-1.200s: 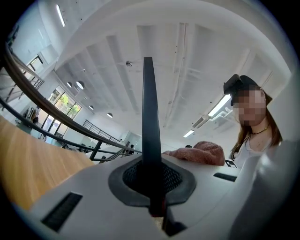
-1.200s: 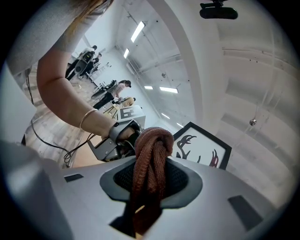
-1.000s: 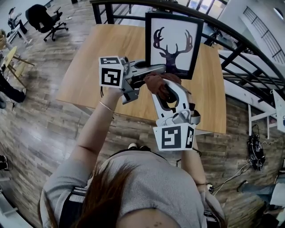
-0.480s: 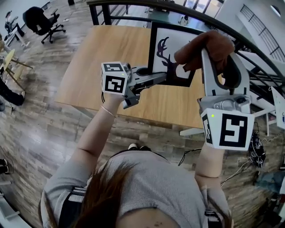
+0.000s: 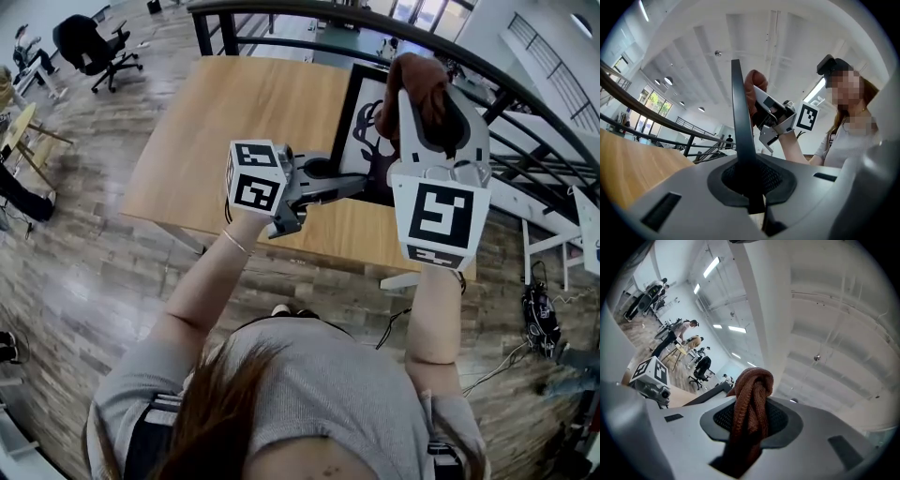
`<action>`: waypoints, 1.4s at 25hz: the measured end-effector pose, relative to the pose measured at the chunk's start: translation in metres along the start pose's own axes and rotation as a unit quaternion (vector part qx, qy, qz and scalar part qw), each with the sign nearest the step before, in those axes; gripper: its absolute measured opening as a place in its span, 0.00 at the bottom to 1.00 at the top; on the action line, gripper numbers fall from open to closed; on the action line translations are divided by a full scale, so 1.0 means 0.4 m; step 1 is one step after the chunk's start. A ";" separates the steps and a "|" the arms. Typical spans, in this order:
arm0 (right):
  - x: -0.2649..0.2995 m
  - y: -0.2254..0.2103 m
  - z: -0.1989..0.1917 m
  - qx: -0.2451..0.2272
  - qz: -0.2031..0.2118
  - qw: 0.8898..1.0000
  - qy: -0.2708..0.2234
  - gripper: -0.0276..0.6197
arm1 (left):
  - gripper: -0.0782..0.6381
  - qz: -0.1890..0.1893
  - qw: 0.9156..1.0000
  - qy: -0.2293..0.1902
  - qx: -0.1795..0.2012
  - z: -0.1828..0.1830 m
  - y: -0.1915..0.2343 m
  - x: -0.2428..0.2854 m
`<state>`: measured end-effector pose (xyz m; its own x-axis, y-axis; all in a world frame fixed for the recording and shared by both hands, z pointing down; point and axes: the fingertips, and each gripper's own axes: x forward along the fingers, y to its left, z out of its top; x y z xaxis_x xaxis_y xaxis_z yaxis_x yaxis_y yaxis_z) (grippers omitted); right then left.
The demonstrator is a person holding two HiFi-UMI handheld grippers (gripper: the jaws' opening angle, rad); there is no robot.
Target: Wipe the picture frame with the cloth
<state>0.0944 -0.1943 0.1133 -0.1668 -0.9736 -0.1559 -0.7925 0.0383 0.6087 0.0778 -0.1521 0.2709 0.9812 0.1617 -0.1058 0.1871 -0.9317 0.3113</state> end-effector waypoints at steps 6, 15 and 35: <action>-0.015 0.042 -0.012 0.013 0.010 1.000 0.005 0.25 | 0.13 -0.003 0.999 -0.032 -0.017 0.010 0.002 -0.003; -0.086 0.100 -0.058 0.049 0.033 0.998 0.018 0.25 | 0.13 0.002 0.998 -0.055 -0.011 0.027 -0.010 -0.004; -0.166 0.227 -0.201 0.081 0.085 0.990 0.075 0.25 | 0.13 0.023 0.999 -0.049 0.005 0.024 0.002 -0.009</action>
<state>0.0808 -0.1441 0.2415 -0.2253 -0.9723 0.0628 -0.8466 0.2273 0.4813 0.0741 -0.1567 0.2625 0.9793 0.0867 -0.1831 0.1410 -0.9407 0.3087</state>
